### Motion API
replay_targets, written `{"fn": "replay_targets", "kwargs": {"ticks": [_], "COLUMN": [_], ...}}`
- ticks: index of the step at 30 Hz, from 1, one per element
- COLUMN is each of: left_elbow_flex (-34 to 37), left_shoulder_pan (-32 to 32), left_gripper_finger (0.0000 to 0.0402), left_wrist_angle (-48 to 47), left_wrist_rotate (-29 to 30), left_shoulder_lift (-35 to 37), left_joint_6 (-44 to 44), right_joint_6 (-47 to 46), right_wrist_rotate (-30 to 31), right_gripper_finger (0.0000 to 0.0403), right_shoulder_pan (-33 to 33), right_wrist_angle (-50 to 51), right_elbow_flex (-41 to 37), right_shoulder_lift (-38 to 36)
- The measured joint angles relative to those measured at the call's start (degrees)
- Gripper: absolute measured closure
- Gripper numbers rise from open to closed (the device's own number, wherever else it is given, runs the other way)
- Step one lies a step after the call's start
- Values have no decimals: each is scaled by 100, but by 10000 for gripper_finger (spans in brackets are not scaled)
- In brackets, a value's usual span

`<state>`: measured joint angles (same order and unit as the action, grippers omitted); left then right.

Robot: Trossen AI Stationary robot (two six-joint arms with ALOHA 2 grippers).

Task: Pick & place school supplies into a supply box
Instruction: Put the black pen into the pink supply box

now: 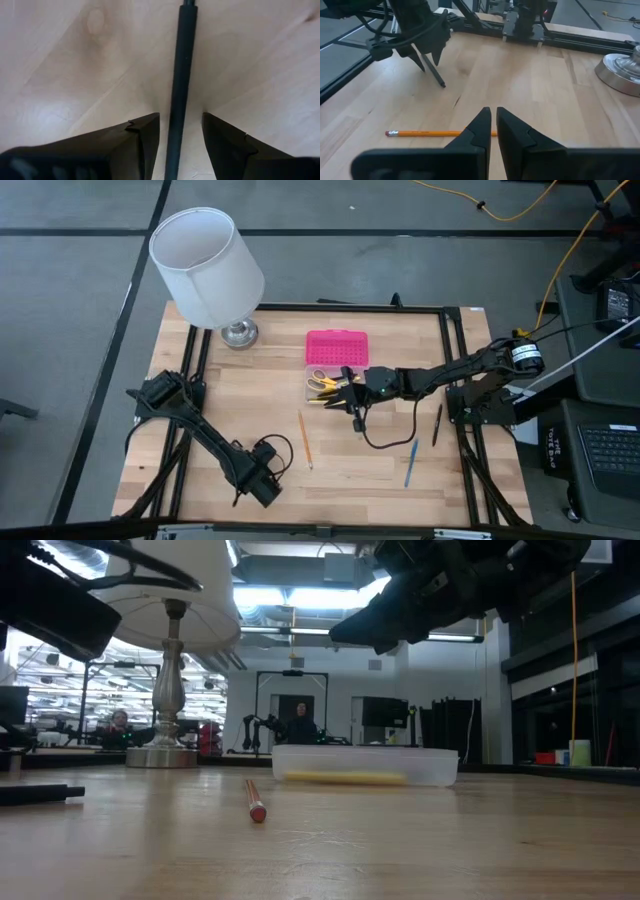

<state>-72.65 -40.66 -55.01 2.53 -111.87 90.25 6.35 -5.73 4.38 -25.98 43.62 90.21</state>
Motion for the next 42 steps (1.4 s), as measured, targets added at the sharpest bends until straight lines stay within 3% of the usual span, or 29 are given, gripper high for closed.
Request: {"fn": "replay_targets", "kwargs": {"ticks": [11,22,30,34,38,42], "left_elbow_flex": [-2,5,11,12,12,5], "left_shoulder_pan": [19,16,-140,-272,-449,-527], "left_gripper_finger": [275,385,383,388,385,385], "left_wrist_angle": [141,688,811,962,1251,1301], "left_wrist_rotate": [103,279,629,1238,2241,2801], "left_shoulder_lift": [-59,-70,23,365,727,1053], "left_joint_6": [-405,-248,-228,-380,-1039,-1606], "right_joint_6": [-140,-307,-420,-621,-904,-919], "right_wrist_rotate": [-5,-43,-40,0,413,728], "right_gripper_finger": [367,367,367,367,367,367], "right_shoulder_pan": [0,212,566,630,638,643], "right_wrist_angle": [2,-4,21,306,705,1014], "right_elbow_flex": [0,2,2,4,7,7], "right_shoulder_lift": [0,0,-6,-215,-523,-788]}}
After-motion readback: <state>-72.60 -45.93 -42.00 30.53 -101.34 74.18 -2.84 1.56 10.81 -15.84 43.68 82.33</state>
